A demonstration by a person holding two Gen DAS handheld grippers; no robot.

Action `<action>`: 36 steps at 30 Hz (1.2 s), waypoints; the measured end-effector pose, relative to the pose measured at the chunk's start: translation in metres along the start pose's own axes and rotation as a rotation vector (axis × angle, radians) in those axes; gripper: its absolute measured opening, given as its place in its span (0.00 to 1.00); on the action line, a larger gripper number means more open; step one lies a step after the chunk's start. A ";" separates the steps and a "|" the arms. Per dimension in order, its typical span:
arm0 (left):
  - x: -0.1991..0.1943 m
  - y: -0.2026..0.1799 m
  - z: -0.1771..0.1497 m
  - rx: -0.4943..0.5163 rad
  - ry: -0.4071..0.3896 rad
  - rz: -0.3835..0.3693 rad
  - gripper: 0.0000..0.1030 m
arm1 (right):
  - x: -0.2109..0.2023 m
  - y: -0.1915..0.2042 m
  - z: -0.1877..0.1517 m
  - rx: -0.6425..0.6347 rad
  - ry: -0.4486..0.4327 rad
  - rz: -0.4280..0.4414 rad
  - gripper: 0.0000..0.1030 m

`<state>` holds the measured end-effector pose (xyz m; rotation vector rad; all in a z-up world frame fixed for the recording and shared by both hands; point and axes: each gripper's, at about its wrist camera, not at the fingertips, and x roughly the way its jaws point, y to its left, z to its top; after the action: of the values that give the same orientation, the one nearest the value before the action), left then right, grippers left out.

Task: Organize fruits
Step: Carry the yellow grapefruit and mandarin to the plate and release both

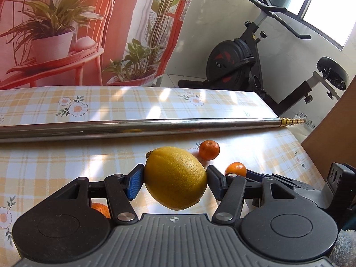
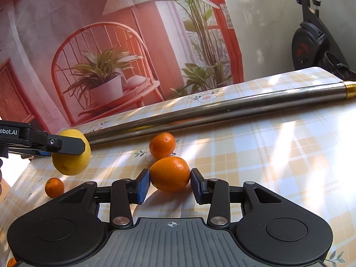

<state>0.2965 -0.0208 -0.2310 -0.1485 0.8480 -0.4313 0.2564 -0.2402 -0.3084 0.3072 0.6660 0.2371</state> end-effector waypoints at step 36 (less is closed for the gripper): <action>-0.089 -0.029 -0.124 0.040 0.155 -0.116 0.61 | -0.135 0.082 -0.047 -0.057 -0.055 0.073 0.35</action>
<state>0.1425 -0.0034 -0.2426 -0.1290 0.9856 -0.5737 0.1142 -0.1969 -0.2374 0.2826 0.5936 0.3159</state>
